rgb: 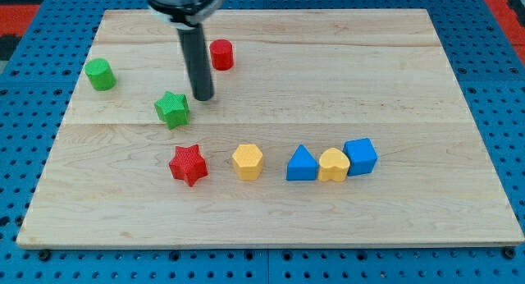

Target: Move the green star to the top left of the red star

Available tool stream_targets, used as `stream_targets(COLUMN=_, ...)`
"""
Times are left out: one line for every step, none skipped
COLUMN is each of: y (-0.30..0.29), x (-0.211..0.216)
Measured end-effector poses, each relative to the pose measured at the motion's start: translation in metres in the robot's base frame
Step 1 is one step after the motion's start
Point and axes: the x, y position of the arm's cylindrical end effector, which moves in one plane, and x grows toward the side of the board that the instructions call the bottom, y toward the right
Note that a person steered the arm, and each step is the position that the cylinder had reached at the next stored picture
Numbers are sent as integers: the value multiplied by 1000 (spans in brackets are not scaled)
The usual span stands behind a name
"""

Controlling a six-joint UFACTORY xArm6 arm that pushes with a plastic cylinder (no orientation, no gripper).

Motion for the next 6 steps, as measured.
stream_targets(y=-25, x=32)
stream_targets(y=-42, x=11)
stream_targets(y=-57, x=-8)
stream_targets(y=-84, x=23)
stream_targets(y=-85, x=57)
stream_targets(y=-91, x=25)
